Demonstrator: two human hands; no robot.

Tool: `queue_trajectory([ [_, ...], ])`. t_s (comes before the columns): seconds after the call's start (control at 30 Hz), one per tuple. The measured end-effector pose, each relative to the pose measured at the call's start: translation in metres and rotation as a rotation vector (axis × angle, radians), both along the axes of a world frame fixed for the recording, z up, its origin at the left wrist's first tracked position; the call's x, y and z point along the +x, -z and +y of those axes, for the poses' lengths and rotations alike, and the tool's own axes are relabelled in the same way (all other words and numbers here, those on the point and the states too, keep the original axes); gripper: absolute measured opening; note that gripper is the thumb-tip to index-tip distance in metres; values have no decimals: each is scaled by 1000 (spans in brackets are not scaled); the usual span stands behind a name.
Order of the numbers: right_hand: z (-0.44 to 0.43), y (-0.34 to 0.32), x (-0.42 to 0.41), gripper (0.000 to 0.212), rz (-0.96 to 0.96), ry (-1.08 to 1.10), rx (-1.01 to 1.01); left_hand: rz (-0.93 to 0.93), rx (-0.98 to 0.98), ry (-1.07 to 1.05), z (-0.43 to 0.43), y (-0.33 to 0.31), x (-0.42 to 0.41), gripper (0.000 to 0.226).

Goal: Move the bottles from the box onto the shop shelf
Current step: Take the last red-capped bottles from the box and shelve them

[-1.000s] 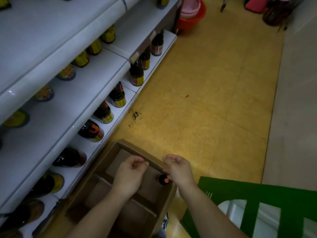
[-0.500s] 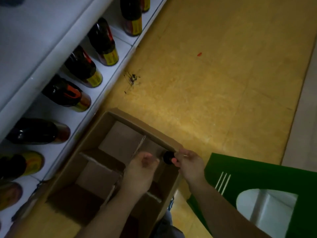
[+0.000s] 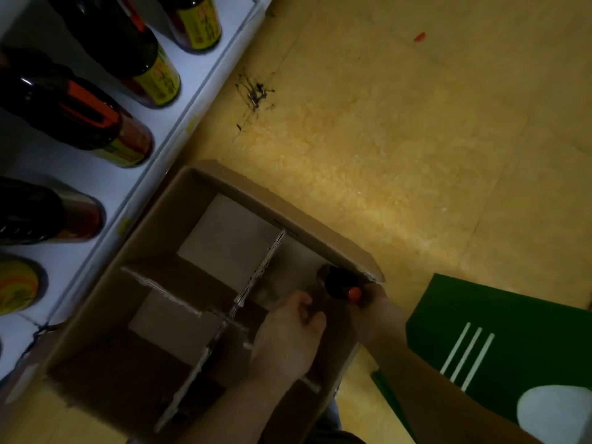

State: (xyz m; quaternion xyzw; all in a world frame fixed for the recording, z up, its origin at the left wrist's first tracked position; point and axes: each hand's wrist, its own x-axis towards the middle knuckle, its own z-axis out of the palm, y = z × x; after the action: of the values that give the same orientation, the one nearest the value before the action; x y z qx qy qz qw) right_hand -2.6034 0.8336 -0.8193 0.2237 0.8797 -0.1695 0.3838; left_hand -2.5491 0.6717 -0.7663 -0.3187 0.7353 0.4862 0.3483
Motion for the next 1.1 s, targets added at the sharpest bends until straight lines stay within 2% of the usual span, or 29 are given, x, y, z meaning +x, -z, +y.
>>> queue_trajectory([
  [0.13, -2, 15, 2, 43, 0, -132, 45, 20, -56, 89, 5, 13, 3, 39],
  [0.27, -7, 30, 2, 50, -44, -134, 26, 16, -89, 115, 6, 26, 4, 45],
  [0.47, -18, 34, -4, 46, -5, -206, 49, -51, -90, 190, 6, 51, 11, 56],
  [0.73, -15, 25, 7, 29, 53, -294, 62, -27, -126, 192, -5, 49, 42, 38],
  [1.1, -20, -24, 14, 27, 187, -351, 8, 27, -188, 230, -18, 13, 37, 46],
])
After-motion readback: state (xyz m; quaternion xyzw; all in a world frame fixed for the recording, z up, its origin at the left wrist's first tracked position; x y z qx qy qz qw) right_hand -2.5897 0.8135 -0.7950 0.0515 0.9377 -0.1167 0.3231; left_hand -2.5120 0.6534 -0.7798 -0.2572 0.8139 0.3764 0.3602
